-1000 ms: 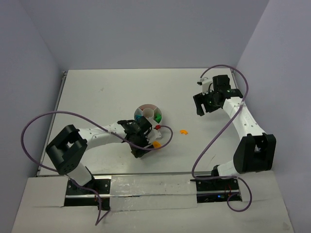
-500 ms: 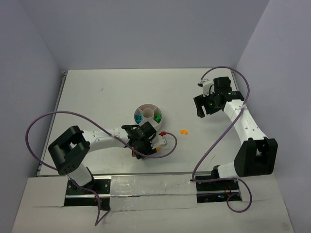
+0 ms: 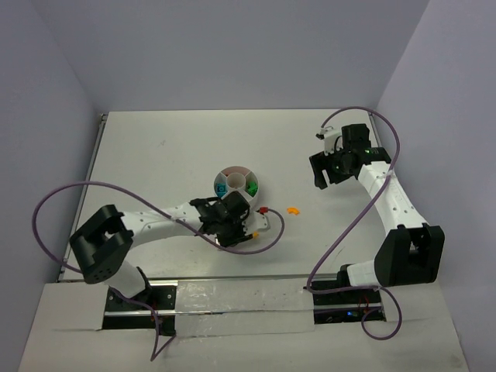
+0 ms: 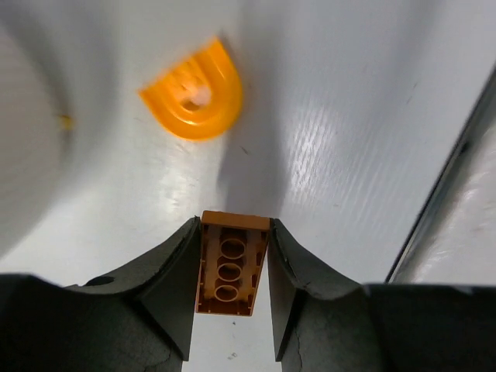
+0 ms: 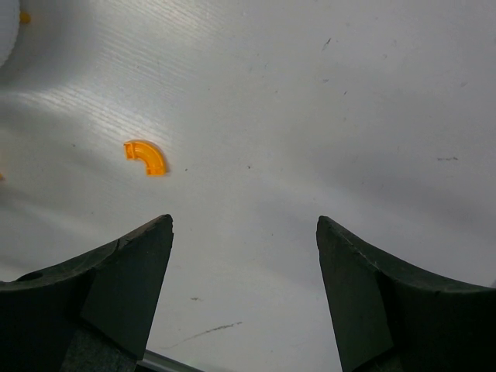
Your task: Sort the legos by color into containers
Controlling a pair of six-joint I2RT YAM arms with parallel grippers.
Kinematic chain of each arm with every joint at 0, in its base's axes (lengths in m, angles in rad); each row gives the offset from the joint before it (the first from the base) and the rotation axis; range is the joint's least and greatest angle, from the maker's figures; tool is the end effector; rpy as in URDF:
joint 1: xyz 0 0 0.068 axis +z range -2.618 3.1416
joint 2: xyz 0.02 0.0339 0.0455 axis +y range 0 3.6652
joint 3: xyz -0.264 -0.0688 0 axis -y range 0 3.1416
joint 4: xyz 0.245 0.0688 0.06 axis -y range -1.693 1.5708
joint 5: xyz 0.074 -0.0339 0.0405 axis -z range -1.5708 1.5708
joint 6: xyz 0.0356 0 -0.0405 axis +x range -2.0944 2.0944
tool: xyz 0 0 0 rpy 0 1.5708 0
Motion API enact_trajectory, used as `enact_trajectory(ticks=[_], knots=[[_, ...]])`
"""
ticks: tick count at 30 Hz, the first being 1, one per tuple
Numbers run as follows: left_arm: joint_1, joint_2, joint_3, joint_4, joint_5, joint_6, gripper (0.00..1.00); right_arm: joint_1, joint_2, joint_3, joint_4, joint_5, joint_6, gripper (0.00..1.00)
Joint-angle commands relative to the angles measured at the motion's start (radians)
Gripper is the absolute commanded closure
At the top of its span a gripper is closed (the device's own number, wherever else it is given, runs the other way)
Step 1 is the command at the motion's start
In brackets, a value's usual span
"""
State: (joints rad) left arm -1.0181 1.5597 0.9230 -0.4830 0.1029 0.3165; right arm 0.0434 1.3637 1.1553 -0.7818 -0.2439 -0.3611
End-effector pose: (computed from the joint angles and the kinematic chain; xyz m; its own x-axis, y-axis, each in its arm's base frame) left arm 0.1530 -0.2551 0.1816 -0.1782 0.8786 -0.4431 0.9740 0.2216 0.0478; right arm 0.2767 0.0206 0.2891 -0.7198 -0.3744 -0.5845 -0.4583 0.8888 -0.0049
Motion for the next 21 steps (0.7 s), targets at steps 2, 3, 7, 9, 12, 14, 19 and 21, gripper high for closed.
enact_trajectory(ticks=[2, 3, 7, 9, 12, 14, 19, 21], knots=[[0.124, -0.26, 0.096, 0.213, 0.128, -0.129, 1.0, -0.008, -0.04, 0.007, -0.002, -0.036, 0.001, 0.19], [0.145, -0.271, 0.116, 0.227, 0.134, -0.185, 1.0, -0.009, -0.04, 0.007, -0.002, -0.039, 0.004, 0.19], [0.214, -0.354, 0.16, 0.329, 0.079, -0.327, 1.0, -0.009, -0.031, 0.02, -0.005, -0.051, 0.002, 0.19], [0.257, -0.391, 0.119, 0.473, 0.084, -0.411, 1.0, -0.009, -0.021, 0.03, -0.005, -0.05, 0.005, 0.19], [0.291, -0.431, -0.016, 0.686, 0.121, -0.472, 1.0, -0.009, -0.005, 0.045, -0.005, -0.053, 0.008, 0.19], [0.3, -0.437, -0.111, 0.854, 0.104, -0.519, 1.0, -0.009, 0.004, 0.055, -0.006, -0.052, 0.01, 0.19], [0.314, -0.352, -0.167, 1.044, 0.182, -0.511, 1.0, -0.008, 0.016, 0.07, -0.011, -0.042, 0.012, 0.19], [0.338, -0.303, -0.167, 1.106, 0.217, -0.53, 1.0, -0.01, 0.021, 0.075, -0.014, -0.039, 0.01, 0.19]])
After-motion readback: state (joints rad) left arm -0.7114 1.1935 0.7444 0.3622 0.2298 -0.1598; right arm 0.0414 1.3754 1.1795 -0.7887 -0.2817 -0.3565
